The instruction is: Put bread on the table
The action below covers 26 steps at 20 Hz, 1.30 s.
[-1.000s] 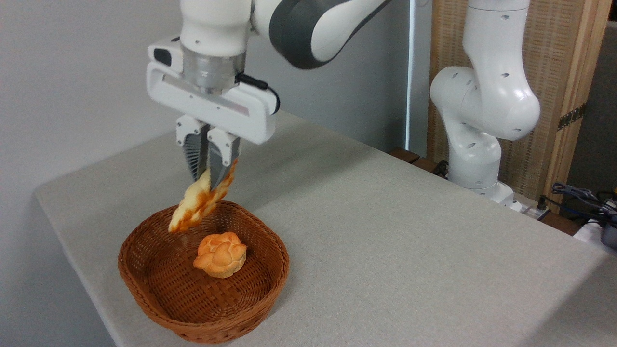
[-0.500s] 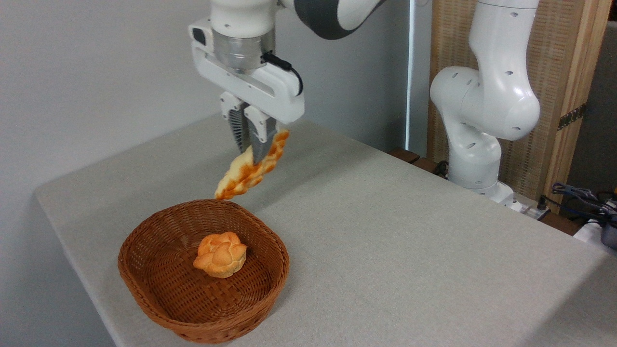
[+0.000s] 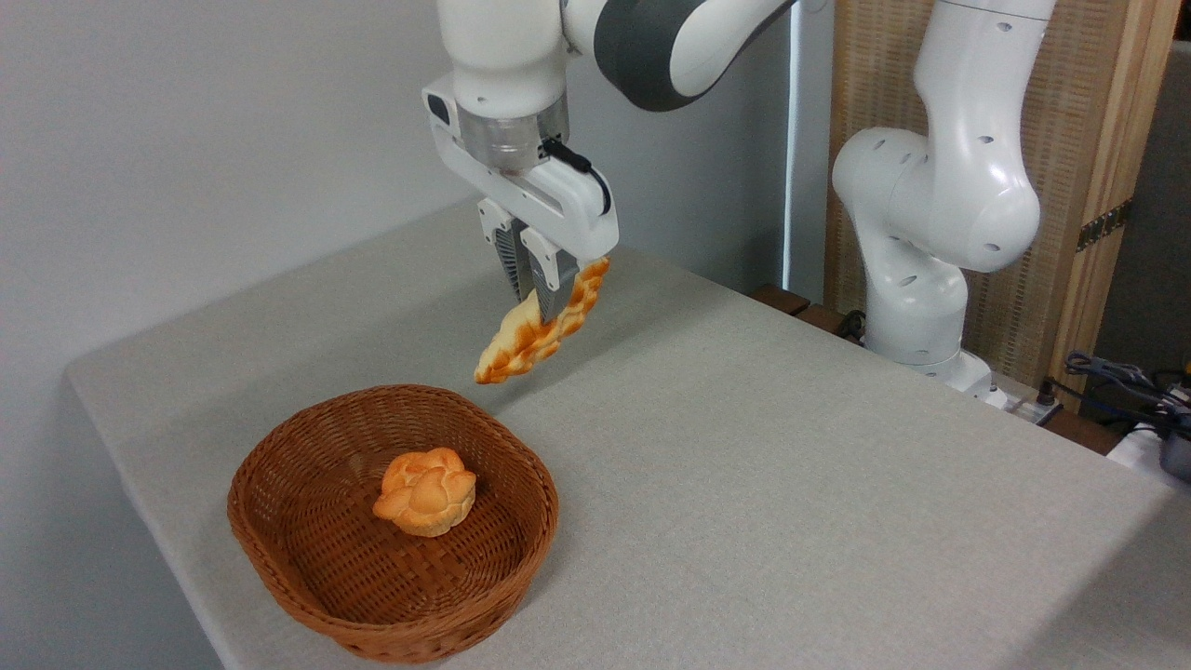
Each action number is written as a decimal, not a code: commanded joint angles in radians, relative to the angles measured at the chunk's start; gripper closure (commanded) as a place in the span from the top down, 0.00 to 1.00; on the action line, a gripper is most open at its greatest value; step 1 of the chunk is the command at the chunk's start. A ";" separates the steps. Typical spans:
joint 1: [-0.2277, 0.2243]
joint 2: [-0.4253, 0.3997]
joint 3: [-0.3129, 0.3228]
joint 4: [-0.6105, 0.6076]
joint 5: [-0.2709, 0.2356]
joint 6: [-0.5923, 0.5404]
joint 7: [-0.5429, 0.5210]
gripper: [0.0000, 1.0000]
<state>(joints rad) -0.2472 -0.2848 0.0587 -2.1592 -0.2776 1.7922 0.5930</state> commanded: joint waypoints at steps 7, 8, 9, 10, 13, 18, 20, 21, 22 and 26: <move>-0.004 0.042 -0.019 0.001 0.038 0.045 0.019 1.00; -0.006 0.042 -0.019 0.001 0.040 0.053 0.019 1.00; -0.004 0.042 -0.019 0.002 0.040 0.053 0.019 1.00; -0.004 0.042 -0.019 0.002 0.040 0.053 0.019 1.00; -0.004 0.039 -0.017 0.010 0.055 0.058 0.019 1.00; 0.008 0.038 -0.007 0.064 0.130 0.154 0.019 1.00; 0.014 0.042 0.001 0.088 0.158 0.165 0.019 1.00; 0.017 0.045 0.024 0.090 0.169 0.165 0.021 1.00; 0.017 0.053 0.033 0.101 0.175 0.167 0.021 1.00; 0.019 0.096 0.073 0.163 0.247 0.168 0.031 1.00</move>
<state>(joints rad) -0.2257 -0.2276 0.0932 -2.0513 -0.0923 1.9542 0.5967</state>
